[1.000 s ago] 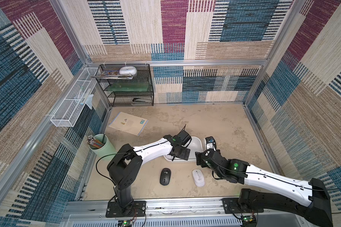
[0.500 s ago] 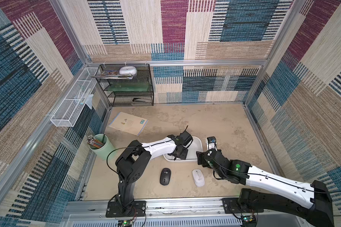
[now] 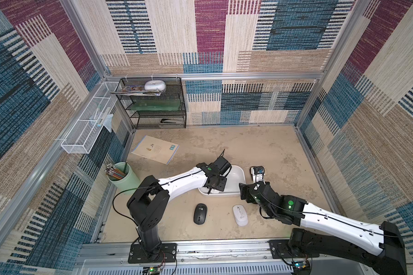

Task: Take out the mouse from the storage box
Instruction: Pick up the mouse from the storage box, then place the mouse at the center of the board.

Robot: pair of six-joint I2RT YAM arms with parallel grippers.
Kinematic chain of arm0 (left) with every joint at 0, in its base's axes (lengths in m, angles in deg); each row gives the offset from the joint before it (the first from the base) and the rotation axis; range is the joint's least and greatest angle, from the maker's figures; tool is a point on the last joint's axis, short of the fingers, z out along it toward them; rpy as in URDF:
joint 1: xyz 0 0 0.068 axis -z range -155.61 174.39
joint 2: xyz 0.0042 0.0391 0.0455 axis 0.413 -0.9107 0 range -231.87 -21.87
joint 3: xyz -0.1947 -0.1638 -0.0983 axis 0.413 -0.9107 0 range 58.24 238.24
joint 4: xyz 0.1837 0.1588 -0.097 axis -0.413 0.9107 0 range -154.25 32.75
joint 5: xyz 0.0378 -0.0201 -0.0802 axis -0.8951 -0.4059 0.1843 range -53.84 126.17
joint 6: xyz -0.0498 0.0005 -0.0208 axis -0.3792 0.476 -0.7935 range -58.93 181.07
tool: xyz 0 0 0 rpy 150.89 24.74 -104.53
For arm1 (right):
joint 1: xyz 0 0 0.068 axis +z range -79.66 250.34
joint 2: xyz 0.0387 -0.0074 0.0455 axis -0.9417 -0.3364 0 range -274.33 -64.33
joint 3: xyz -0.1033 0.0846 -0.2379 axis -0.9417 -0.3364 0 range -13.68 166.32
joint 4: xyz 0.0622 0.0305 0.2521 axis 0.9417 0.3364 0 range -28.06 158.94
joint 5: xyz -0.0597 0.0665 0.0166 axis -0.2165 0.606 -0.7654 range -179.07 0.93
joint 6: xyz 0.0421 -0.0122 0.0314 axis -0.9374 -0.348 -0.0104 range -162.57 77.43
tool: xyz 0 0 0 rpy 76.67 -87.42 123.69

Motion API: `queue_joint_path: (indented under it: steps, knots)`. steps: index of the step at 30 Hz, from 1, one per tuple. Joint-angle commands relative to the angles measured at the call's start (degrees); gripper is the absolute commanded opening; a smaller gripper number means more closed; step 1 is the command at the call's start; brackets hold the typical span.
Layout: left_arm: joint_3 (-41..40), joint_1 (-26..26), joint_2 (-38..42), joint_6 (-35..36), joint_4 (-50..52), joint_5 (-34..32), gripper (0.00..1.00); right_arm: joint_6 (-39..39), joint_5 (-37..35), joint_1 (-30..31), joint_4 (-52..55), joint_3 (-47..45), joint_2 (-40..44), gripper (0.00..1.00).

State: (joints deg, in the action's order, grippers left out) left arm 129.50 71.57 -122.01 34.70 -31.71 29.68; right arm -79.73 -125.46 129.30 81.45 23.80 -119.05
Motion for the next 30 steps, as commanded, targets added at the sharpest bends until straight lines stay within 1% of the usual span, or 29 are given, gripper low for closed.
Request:
queue_joint_path:
  steps: [1, 7, 10, 13, 16, 20, 26, 30]
  knots:
    - [-2.79, 0.98, 4.59, 0.75, -2.01, -0.55, 0.60, -2.03, -3.59, -0.07, 0.50, -0.02, 1.02, 0.86]
    - [-10.00, 5.86, 15.52, 0.59, -1.98, -0.80, 0.59, -2.46, -6.97, -0.64, 0.04, -2.28, 6.25, 0.87]
    - [-13.35, 8.34, 20.14, -0.42, -0.72, -0.62, 0.58, -2.08, -7.27, -1.32, -1.50, -4.04, 8.31, 0.88]
    - [-16.01, 10.64, 24.28, -0.47, 0.53, -1.16, 0.58, -1.79, -6.62, -2.04, -2.38, -4.43, 8.51, 0.89]
    - [-18.61, 12.52, 27.17, -1.18, 0.65, -0.09, 0.58, -1.35, -6.50, -2.40, -2.95, -4.47, 7.42, 0.88]
    - [-20.48, 15.48, 27.19, -1.41, 0.35, 0.77, 0.57, -1.84, -6.64, -2.80, -3.06, -3.91, 5.76, 0.89]
    - [-22.38, 19.09, 23.08, -2.80, -2.36, 2.39, 0.56, -2.90, -6.88, -3.05, -3.41, -4.69, 5.51, 0.89]
    - [-23.27, 20.14, 19.85, -2.72, -4.88, 3.67, 0.56, -2.82, -6.91, -3.24, -3.49, -5.22, 5.86, 0.89]
